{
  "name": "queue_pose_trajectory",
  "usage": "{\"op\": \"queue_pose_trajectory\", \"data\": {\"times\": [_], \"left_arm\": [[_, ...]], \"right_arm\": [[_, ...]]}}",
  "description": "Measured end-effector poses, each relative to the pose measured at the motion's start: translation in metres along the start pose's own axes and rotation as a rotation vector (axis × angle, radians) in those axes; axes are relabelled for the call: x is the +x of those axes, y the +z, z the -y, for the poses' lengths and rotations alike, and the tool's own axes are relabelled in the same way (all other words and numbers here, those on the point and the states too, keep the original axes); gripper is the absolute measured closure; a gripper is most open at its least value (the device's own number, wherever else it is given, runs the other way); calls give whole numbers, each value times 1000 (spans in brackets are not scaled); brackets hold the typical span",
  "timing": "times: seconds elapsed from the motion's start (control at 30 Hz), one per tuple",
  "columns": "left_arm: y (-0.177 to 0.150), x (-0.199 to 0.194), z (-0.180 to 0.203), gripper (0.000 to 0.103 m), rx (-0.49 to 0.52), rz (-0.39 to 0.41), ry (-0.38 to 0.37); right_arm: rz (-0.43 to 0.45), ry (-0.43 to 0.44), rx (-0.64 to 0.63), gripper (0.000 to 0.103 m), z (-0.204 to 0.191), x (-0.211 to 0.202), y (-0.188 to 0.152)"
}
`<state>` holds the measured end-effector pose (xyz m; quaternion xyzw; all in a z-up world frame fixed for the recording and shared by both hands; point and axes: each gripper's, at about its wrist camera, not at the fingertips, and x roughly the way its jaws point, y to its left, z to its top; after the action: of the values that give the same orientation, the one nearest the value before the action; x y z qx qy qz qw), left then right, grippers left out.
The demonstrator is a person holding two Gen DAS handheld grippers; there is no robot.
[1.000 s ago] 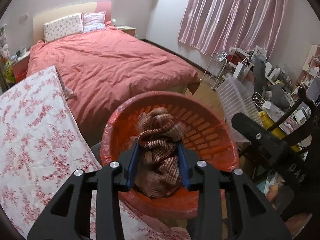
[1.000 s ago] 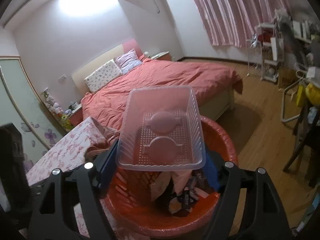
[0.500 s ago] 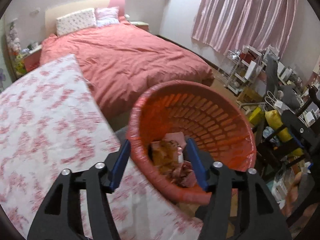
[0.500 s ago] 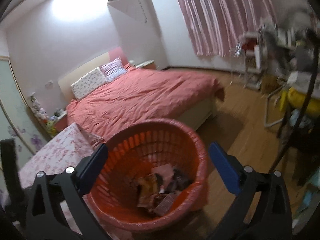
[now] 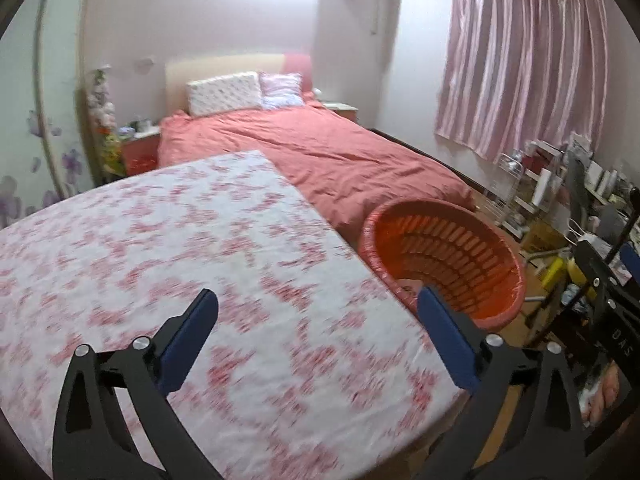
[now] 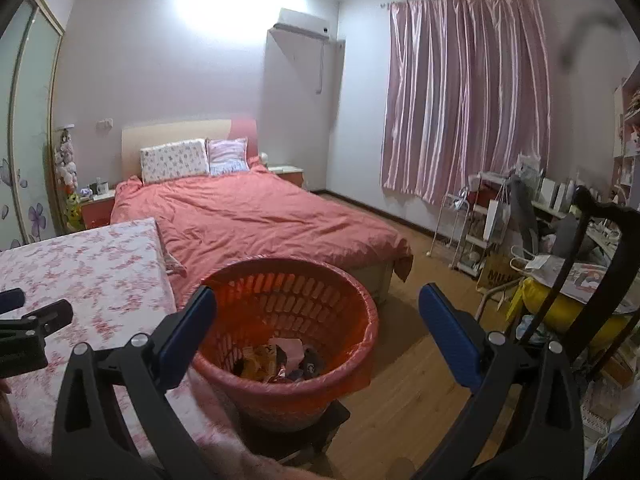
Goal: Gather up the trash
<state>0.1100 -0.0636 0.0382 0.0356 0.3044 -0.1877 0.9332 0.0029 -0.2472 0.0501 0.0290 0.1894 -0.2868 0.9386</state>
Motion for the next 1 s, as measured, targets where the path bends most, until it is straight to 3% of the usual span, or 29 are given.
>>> {"op": "queue_pose_trajectory", "data": {"times": [0.33, 0.57, 0.8, 1.0], "left_arm": [[-37, -40, -12, 3, -24, 70, 155], [-56, -62, -25, 3, -91, 84, 217], [-74, -82, -28, 3, -92, 119, 291], [-85, -88, -31, 3, -109, 99, 307]], "right_arm": [[-10, 43, -7, 4, -20, -58, -22], [-41, 54, -3, 4, -29, -79, -35], [-18, -26, -24, 4, -37, -98, -45], [-50, -47, -9, 4, -34, -99, -54]]}}
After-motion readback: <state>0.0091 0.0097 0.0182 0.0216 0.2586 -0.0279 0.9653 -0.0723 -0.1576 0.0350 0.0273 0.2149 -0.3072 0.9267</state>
